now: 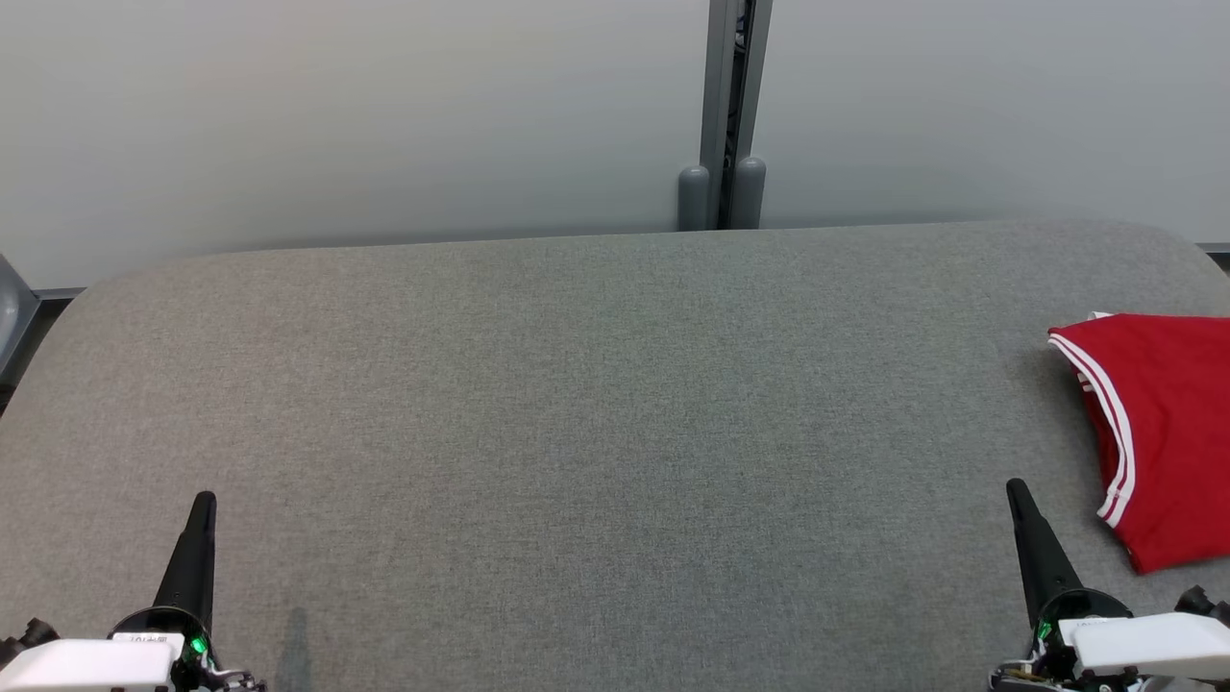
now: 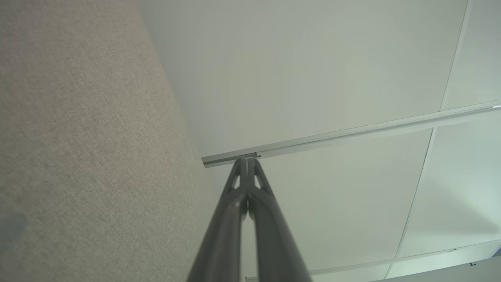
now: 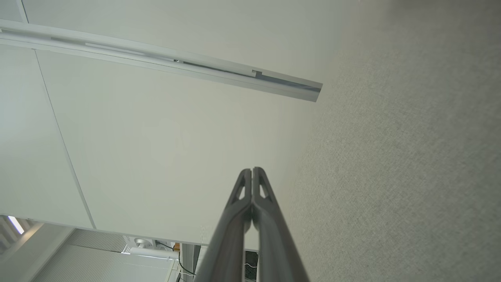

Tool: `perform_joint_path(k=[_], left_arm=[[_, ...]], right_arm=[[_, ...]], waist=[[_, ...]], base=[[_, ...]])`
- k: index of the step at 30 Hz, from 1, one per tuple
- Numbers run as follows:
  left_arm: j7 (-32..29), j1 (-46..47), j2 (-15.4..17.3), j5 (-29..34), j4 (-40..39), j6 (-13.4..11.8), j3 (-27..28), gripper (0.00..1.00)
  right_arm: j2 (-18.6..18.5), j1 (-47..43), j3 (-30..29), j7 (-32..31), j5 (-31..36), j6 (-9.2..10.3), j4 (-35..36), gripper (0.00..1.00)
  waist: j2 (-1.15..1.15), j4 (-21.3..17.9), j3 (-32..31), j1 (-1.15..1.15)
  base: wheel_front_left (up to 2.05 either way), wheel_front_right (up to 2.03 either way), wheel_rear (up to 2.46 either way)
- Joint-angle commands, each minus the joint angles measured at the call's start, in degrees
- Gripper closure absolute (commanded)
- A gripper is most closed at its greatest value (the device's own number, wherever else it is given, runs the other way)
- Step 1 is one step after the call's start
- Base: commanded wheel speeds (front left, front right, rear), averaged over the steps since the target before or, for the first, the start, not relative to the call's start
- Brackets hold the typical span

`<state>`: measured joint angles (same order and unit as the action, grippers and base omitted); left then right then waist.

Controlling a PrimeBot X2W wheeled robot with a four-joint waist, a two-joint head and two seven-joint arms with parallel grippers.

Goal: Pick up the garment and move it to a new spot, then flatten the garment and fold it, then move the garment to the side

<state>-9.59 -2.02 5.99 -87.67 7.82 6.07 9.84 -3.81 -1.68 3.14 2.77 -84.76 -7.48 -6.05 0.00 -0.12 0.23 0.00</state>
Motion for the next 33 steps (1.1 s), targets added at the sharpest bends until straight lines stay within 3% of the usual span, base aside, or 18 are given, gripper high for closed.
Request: perform_joint_path(k=[1, 23, 33], left_arm=[[-0.41, 1.18, -0.10, -0.96, -0.18, 0.53, 0.59, 1.00], [-3.33, 1.62, -1.34, -7.62, 0.08, 1.68, 3.31, 1.00], [-3.34, 1.57, -1.46, -7.21, 0.08, 1.62, 3.38, 1.00]], right_arm=[[-0.11, 0.88, 0.08, -0.29, -1.28, -0.02, 0.16, 1.00], [0.38, 1.34, 0.50, -0.60, -9.12, -0.02, -0.72, 1.00], [0.40, 1.11, 0.42, -0.64, -8.90, -0.02, -0.71, 1.00]], waist=[[0.00, 0.01, -0.01, 0.00], [0.00, 0.12, -0.19, 0.00], [0.00, 0.12, -0.19, 0.00]], base=[[0.00, 0.00, 0.00], [0.00, 0.00, 0.00], [0.00, 0.00, 0.00]])
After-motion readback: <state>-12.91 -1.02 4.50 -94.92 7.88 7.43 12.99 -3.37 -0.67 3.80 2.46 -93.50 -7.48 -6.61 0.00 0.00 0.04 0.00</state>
